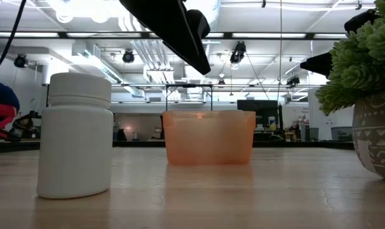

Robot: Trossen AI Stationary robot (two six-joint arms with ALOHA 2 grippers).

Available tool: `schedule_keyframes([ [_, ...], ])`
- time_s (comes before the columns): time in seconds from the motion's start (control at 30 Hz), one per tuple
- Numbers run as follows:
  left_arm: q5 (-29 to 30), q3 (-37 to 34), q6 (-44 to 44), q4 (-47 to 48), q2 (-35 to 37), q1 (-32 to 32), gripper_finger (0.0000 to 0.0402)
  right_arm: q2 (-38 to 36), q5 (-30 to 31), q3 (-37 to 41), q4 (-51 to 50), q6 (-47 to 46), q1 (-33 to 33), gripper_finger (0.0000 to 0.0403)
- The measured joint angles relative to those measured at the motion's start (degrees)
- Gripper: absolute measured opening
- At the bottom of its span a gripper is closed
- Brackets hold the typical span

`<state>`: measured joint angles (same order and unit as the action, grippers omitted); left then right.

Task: Pick and place pill bottles into a basket
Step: Put the white pill bottle into the orange bin

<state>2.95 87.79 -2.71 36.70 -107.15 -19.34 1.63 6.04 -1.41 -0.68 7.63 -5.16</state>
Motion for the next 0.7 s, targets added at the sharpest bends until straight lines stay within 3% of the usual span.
schedule_keyframes([
  [0.5, 2.33, -0.08, -2.66, -3.27, -0.04, -6.79, 0.0221, 0.0, 0.01, 0.0, 0.01, 0.05, 0.0, 0.0206],
  [0.7, 7.53, -1.63, -4.47, -4.78, -0.04, -9.78, 0.0221, 0.02, 0.0, 0.0, 0.01, -0.07, 0.01, 0.0206],
])
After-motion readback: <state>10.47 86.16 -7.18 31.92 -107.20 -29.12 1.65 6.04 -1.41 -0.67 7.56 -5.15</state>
